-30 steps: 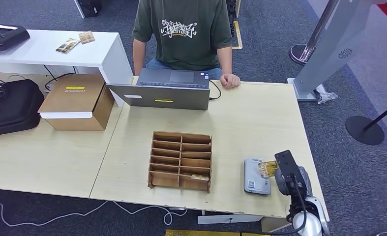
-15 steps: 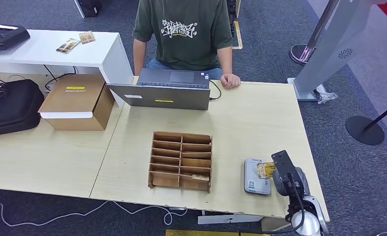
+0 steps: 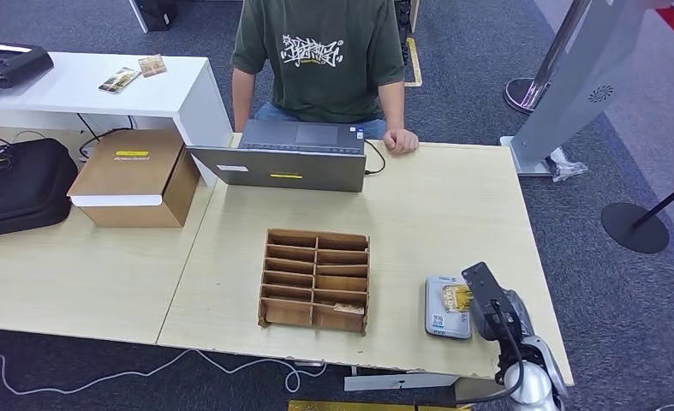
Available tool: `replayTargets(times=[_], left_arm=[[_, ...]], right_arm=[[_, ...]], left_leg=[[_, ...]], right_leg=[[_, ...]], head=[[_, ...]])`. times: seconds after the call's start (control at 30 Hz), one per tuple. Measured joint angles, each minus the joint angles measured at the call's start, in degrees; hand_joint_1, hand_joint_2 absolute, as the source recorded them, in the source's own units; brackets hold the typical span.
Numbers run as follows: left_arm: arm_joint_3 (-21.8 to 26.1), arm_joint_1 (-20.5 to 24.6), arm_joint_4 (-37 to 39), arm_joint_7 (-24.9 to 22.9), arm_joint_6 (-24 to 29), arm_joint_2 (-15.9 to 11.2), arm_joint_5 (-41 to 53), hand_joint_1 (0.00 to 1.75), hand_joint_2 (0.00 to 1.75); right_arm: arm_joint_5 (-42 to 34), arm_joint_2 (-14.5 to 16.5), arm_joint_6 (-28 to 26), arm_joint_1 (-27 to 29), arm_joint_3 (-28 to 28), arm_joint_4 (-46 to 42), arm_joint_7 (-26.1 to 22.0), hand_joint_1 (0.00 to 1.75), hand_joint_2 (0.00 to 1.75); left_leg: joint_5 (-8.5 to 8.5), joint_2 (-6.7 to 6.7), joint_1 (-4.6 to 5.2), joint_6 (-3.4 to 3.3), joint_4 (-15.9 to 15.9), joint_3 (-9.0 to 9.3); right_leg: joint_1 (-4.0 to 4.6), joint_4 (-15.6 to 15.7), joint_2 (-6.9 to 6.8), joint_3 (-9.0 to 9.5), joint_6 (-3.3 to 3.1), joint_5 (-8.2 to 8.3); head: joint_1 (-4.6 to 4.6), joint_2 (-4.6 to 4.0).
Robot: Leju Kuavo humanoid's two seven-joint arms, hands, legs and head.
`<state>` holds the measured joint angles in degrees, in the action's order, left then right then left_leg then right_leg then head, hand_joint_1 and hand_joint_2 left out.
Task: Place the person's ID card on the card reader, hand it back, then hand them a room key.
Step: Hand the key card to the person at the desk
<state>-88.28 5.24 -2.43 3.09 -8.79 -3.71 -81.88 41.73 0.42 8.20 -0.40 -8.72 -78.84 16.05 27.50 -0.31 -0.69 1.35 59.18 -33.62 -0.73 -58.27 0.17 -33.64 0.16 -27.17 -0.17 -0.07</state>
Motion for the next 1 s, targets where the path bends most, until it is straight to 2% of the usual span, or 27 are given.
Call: replayTargets(times=[0.3,0.4,0.7,1.0], left_arm=[[0.0,0.0,0.0,0.0,0.0,0.0,0.0,0.00,0.00],[0.0,0.0,0.0,0.1,0.1,0.0,-0.1,0.00,0.00],[0.0,0.0,0.0,0.5,0.5,0.2,0.2,0.00,0.00],[0.0,0.0,0.0,1.0,0.6,0.4,1.3,0.00,0.00]], right_arm=[[0.1,0.0,-1.2,-0.4,0.2,0.6,0.2,1.75,1.75],[0.0,0.0,-3.5,-0.4,0.2,0.4,-0.6,1.75,1.75],[-3.3,1.5,-15.1,-0.5,-0.1,-3.6,-8.7,1.75,1.75],[-2.3,2.9,-19.8,-0.5,-0.1,-7.4,-12.5,1.75,1.75]], left_leg=[[0.00,0.01,0.00,0.00,0.0,0.05],[0.00,0.01,0.01,0.00,0.0,0.03],[0.00,0.00,0.01,0.00,0.0,0.01],[0.00,0.00,0.01,0.00,0.0,-0.02]], right_leg=[[0.00,0.0,0.00,0.04,0.00,0.00],[0.00,0.0,-0.01,0.04,0.00,0.00],[0.00,0.0,-0.01,0.01,0.00,0.00],[0.00,0.0,-0.01,0.00,0.00,0.00]], head=[[-0.01,0.00],[-0.01,0.00],[-0.01,0.00],[-0.01,0.00]])
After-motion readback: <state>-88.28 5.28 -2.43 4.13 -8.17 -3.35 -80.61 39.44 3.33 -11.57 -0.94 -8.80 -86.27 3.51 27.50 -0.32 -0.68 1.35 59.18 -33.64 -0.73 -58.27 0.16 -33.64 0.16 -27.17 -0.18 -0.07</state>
